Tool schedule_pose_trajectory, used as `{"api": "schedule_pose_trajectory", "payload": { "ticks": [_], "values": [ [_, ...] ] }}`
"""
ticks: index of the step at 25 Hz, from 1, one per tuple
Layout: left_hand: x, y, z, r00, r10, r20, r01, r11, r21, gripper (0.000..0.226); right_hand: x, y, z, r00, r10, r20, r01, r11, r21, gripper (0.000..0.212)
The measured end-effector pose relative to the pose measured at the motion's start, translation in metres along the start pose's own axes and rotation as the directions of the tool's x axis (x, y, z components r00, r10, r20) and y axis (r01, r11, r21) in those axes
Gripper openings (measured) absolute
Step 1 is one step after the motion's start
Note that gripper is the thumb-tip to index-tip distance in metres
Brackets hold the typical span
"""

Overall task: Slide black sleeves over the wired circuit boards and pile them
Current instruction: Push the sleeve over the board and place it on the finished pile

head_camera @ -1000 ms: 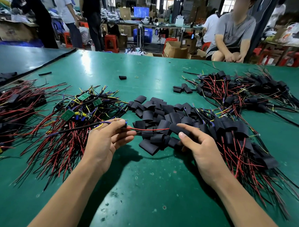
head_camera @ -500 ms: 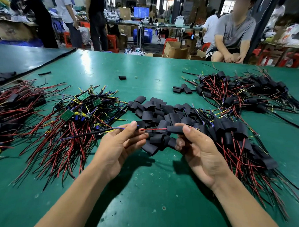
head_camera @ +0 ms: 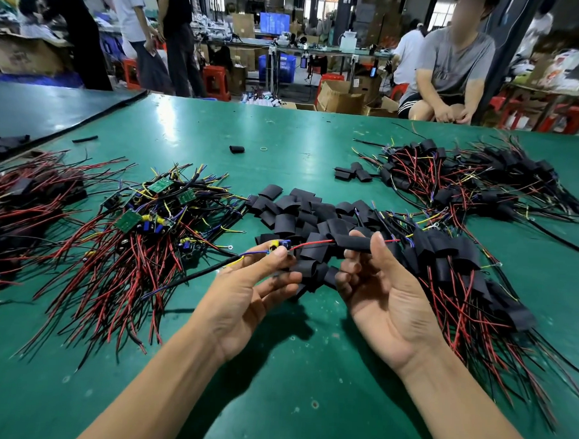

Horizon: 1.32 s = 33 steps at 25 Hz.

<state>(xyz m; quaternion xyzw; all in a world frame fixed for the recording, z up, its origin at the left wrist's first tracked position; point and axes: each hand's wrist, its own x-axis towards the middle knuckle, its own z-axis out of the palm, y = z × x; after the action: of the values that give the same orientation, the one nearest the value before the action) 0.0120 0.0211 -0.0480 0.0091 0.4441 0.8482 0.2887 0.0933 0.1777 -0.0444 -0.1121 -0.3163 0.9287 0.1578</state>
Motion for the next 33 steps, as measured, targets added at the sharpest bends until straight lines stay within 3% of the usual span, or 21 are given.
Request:
{"api": "schedule_pose_trajectory", "payload": {
  "ticks": [2, 4, 11, 16, 21, 27, 30, 33],
  "values": [
    [-0.002, -0.004, 0.003, 1.000, 0.000, 0.004, 0.000, 1.000, 0.023, 0.037, -0.003, 0.002, 0.001, 0.999, 0.020, 0.028, -0.020, 1.000, 0.003, 0.031],
    [-0.003, -0.008, 0.007, 1.000, 0.017, 0.009, -0.017, 0.999, 0.043, 0.041, -0.006, 0.008, 0.002, 0.998, 0.012, 0.056, -0.006, 0.995, -0.100, 0.032],
    [-0.007, -0.009, 0.008, 0.998, 0.056, 0.013, -0.057, 0.998, 0.034, 0.040, -0.006, 0.022, 0.000, 0.990, -0.033, 0.139, 0.075, 0.946, -0.314, 0.052],
    [-0.007, -0.010, 0.008, 0.996, 0.065, 0.066, -0.069, 0.996, 0.049, 0.041, -0.007, 0.024, -0.001, 0.980, -0.162, 0.119, 0.199, 0.862, -0.466, 0.030],
    [-0.009, -0.006, 0.006, 0.979, 0.177, 0.100, -0.186, 0.979, 0.087, 0.045, -0.013, 0.021, 0.005, 0.966, -0.135, 0.220, 0.221, 0.875, -0.431, 0.042],
    [-0.013, -0.007, 0.006, 0.971, 0.212, 0.109, -0.236, 0.921, 0.309, 0.031, -0.014, 0.021, 0.007, 0.991, -0.100, 0.086, 0.123, 0.941, -0.317, 0.029],
    [-0.015, -0.007, 0.007, 0.966, 0.209, 0.149, -0.249, 0.904, 0.348, 0.030, -0.012, 0.015, 0.008, 0.991, -0.108, 0.084, 0.123, 0.973, -0.197, 0.035],
    [-0.015, -0.007, 0.007, 0.968, 0.188, 0.167, -0.237, 0.903, 0.358, 0.029, -0.009, 0.014, 0.006, 0.991, -0.105, 0.087, 0.120, 0.973, -0.198, 0.034]
  ]
}}
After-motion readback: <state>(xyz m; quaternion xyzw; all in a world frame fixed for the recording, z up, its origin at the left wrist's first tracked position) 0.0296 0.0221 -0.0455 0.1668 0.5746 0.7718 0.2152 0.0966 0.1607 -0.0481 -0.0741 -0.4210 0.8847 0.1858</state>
